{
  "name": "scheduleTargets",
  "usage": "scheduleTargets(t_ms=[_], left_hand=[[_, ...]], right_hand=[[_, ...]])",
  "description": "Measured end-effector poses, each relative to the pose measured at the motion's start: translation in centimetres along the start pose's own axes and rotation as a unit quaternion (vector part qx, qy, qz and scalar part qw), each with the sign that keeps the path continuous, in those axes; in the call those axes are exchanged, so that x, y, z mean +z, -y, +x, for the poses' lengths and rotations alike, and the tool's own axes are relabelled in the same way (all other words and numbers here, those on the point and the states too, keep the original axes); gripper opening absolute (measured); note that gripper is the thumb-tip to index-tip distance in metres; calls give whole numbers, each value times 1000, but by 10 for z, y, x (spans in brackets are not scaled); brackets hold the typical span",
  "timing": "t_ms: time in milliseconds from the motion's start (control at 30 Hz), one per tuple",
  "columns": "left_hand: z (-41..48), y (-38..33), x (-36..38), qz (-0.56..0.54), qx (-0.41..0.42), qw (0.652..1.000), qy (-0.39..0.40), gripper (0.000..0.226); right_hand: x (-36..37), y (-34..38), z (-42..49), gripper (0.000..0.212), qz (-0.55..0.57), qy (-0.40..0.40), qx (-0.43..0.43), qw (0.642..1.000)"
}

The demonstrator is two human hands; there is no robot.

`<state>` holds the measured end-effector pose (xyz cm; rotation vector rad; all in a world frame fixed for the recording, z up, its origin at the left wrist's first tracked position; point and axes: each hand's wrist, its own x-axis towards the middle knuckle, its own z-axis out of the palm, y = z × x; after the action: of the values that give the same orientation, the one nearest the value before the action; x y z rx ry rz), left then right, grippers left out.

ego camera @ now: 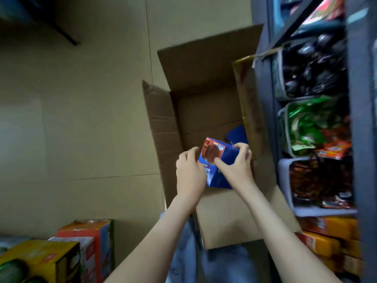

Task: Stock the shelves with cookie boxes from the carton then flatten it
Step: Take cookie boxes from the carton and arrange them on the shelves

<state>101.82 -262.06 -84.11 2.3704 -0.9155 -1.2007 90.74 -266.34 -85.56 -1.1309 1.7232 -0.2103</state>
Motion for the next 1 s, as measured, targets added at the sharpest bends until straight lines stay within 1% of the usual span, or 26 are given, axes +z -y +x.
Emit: scheduleTargets(t_ms=[100, 167, 233, 300, 400, 433, 467, 500, 600, 667, 767, 867, 900, 1000], left_hand=[[-35, -77, -47, -19, 109, 994, -17, 43], [-61, -124, -79, -21, 159, 987, -18, 43], [-89, -164, -109, -34, 227, 973, -19, 44], [-115, -198, -137, -22, 315, 949, -17, 46], [-154, -246, -176, 34, 441, 897, -10, 56], [-169, -264, -191, 50, 472, 880, 15, 60], [-183, -282, -206, 63, 494, 865, 56, 63], [-197, -300, -221, 66, 502, 855, 113, 64], [-231, -347, -260, 57, 470, 829, 296, 64], [-254, -376, -281, 80, 480, 792, 368, 64], [-296, -414, -300, 122, 516, 739, 416, 67], [-345, -444, -309, 110, 533, 695, 470, 61], [-361, -451, -310, 94, 537, 685, 483, 60], [-406, -462, -312, 17, 528, 678, 511, 57]], right_hand=[[-70, 75, -46, 51, 16, -9, -52, 998], [-112, 119, -79, 50, 18, -15, -78, 997], [-149, 155, -109, 51, 18, -24, -111, 993], [-182, 185, -141, 51, 5, -35, -144, 989], [-225, 217, -192, 49, -11, -48, -168, 985], [-239, 227, -209, 49, -8, -50, -167, 985], [-254, 237, -227, 49, -3, -52, -168, 984], [-269, 245, -245, 50, -1, -55, -169, 984], [-313, 265, -299, 57, -12, -71, -194, 978], [-340, 277, -339, 62, -2, -76, -207, 975], [-375, 289, -401, 68, 18, -90, -224, 970], [-403, 295, -460, 64, 63, -131, -252, 957], [-412, 295, -478, 63, 83, -144, -256, 952], [-433, 294, -529, 61, 112, -181, -273, 938]])
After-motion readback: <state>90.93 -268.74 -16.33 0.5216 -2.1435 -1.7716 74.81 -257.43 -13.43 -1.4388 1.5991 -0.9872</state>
